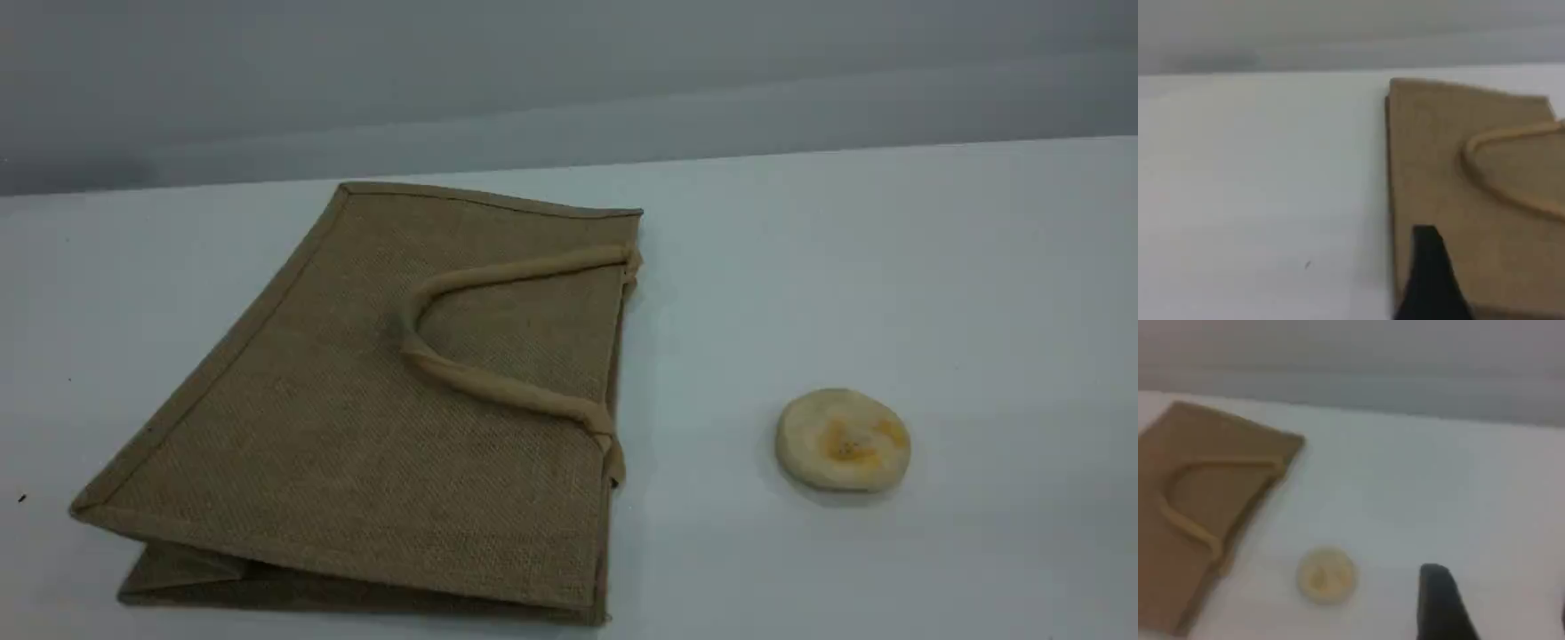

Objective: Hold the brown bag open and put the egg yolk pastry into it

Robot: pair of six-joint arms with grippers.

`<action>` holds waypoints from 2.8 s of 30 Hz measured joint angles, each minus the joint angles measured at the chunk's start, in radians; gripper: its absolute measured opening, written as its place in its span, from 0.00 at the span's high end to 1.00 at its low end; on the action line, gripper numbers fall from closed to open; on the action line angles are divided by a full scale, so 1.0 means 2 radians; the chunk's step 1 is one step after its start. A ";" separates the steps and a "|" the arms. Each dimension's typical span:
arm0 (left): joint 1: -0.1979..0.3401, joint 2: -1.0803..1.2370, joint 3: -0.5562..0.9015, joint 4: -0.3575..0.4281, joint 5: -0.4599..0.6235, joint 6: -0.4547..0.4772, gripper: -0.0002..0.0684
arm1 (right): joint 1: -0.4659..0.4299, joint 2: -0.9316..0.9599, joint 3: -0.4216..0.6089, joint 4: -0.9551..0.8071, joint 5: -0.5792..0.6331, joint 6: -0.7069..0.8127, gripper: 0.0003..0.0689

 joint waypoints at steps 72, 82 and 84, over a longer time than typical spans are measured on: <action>-0.101 1.030 -0.383 -0.235 -0.212 0.077 0.43 | 0.001 0.667 -0.075 0.464 -0.265 -0.354 0.52; -0.102 1.030 -0.383 -0.234 -0.219 0.066 0.81 | 0.001 0.667 -0.074 0.464 -0.265 -0.362 0.52; -0.102 1.030 -0.383 -0.234 -0.221 0.066 0.88 | 0.001 0.667 -0.074 0.464 -0.265 -0.362 0.52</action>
